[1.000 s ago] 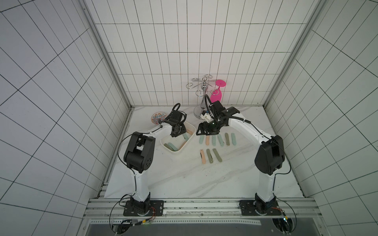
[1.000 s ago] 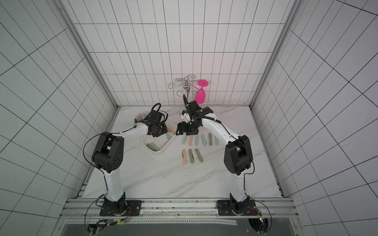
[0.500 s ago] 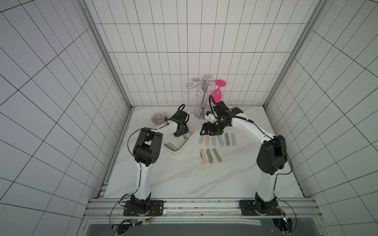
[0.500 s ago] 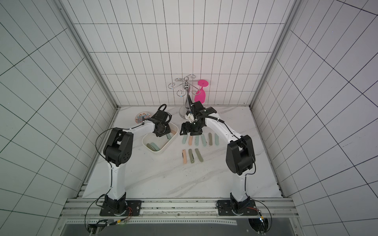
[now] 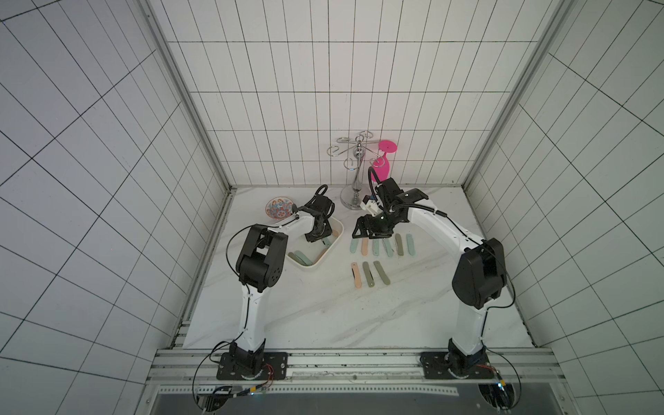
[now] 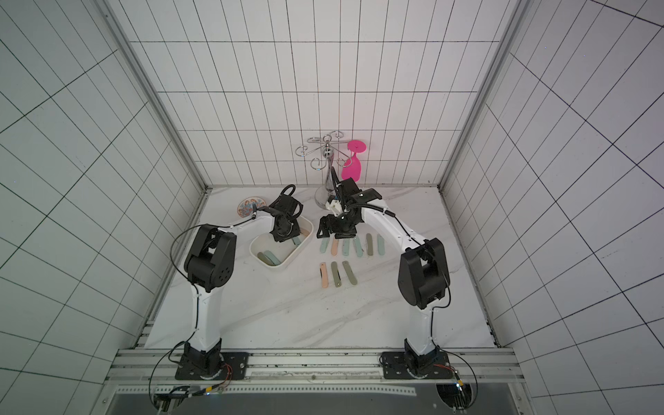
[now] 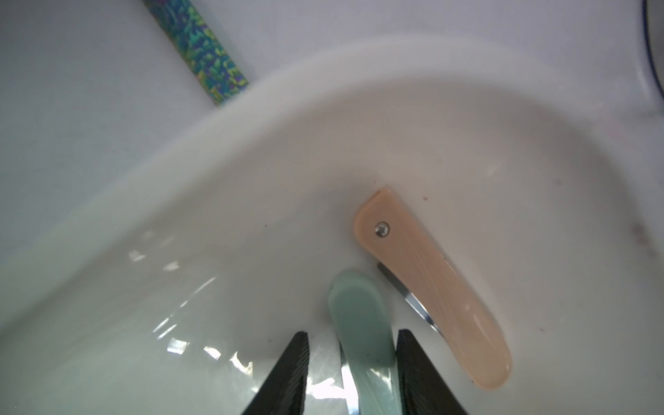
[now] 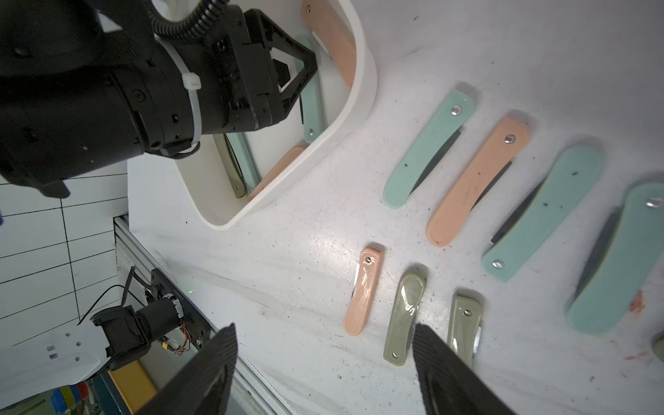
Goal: Take the fruit knife out of the storage box
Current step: Pick up the fruit knife from the storage box.
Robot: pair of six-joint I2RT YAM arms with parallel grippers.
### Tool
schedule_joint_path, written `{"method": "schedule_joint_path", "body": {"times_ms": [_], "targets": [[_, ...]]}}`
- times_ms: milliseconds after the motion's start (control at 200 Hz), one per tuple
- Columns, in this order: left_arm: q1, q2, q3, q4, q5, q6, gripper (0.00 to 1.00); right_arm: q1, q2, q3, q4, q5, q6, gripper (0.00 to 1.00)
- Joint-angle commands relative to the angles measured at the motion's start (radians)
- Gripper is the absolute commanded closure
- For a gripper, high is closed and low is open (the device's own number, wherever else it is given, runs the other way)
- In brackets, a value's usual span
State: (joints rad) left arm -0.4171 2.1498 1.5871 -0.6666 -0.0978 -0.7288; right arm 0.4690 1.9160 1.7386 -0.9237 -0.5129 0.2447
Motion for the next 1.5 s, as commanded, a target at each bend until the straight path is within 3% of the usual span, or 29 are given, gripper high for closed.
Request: {"method": "schedule_joint_path", "body": {"times_ms": [0,825,1074,1494], "targets": [[0.008,0.043,0.020,-0.056,-0.041,0.004,0.58,-0.007,-0.032,-0.027,-0.022,-0.015,-0.018,0.22],[0.018,0.115,0.045,-0.099,-0.019,0.049,0.61,-0.008,-0.008,-0.012,-0.021,-0.040,-0.016,0.22],[0.024,0.138,0.050,-0.202,-0.037,0.158,0.65,-0.009,-0.007,-0.017,-0.019,-0.042,-0.013,0.22],[0.018,0.117,-0.053,-0.186,-0.045,0.198,0.67,-0.009,0.006,-0.007,-0.009,-0.063,-0.004,0.22]]}}
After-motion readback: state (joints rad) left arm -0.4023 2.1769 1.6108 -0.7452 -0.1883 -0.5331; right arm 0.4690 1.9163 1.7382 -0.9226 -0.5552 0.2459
